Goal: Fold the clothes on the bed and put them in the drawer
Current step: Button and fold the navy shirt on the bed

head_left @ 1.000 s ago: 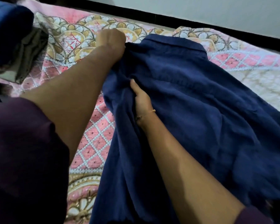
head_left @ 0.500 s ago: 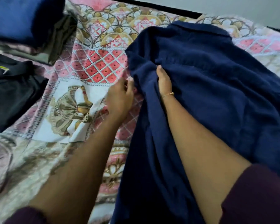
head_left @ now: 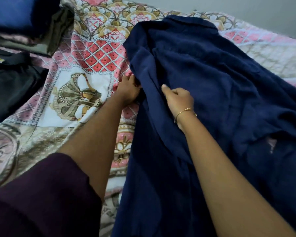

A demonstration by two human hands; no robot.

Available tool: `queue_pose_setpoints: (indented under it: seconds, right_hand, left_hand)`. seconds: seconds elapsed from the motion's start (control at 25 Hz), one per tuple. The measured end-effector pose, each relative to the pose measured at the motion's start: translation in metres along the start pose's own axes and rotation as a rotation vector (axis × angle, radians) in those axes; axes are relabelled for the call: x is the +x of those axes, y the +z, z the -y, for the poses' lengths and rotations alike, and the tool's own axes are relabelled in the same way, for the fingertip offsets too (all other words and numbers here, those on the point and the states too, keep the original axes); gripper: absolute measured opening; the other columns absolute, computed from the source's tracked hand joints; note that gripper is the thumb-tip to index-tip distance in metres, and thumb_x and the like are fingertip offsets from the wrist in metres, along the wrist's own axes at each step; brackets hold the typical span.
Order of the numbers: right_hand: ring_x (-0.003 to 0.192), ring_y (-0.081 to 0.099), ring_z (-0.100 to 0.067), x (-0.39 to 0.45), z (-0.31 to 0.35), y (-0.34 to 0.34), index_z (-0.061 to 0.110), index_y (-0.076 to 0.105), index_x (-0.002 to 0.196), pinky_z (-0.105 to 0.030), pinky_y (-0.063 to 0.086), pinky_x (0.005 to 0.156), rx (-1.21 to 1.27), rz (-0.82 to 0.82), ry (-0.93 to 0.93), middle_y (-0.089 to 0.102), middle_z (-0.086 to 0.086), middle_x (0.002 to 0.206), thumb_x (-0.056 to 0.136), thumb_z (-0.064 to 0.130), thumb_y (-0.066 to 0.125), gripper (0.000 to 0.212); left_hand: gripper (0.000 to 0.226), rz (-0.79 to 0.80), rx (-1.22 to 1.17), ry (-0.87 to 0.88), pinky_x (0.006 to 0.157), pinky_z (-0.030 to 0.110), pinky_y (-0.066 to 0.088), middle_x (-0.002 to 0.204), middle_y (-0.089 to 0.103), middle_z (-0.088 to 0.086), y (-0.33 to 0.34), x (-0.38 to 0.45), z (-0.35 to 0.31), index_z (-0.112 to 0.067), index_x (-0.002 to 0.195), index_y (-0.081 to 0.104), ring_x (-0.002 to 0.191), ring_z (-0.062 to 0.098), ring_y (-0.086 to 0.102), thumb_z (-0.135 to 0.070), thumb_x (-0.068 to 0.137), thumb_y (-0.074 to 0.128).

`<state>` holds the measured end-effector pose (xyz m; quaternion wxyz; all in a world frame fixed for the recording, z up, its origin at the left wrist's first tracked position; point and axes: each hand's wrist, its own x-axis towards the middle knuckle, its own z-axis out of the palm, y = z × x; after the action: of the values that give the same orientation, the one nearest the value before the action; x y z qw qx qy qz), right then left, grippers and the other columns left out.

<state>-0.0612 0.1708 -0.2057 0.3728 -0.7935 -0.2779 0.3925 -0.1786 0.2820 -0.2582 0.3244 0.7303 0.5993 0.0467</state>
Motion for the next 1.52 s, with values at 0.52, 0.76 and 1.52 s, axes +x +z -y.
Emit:
queue_pose_setpoints:
  seconds: [0.52,0.76,1.52]
  right_hand:
    - [0.108,0.058,-0.025,-0.089,0.014,0.023,0.007,0.059,0.112,-0.042,0.044,0.099,0.029,0.513,-0.001,0.063,-0.01,0.114,0.095,0.027,0.05,0.028]
    - [0.109,0.046,-0.016,-0.115,0.051,0.127,0.006,0.049,0.121,-0.02,0.037,0.088,0.56,0.595,0.152,0.054,-0.006,0.106,0.096,0.01,0.045,0.026]
    - [0.121,0.034,-0.028,-0.061,0.028,0.134,0.013,0.049,0.13,-0.041,0.036,0.097,-0.667,-0.188,-0.198,0.035,-0.008,0.137,0.098,0.024,0.04,0.035]
  left_hand:
    - [0.033,0.165,-1.124,-0.305,0.064,0.027,0.046,0.055,0.065,-0.015,-0.024,-0.138,0.005,-0.025,0.085,0.054,0.066,0.009,0.06,-0.046,0.099,0.033]
    - [0.039,0.228,-0.891,-0.213,0.088,0.031,0.046,0.071,0.064,-0.022,-0.091,-0.115,0.085,-0.008,0.093,0.067,0.069,-0.001,0.06,-0.011,0.1,0.029]
    - [0.046,0.084,-0.75,-0.271,0.063,0.032,0.048,0.074,0.064,0.003,-0.105,-0.043,0.092,-0.014,0.071,0.06,0.072,0.024,0.061,-0.06,0.077,0.058]
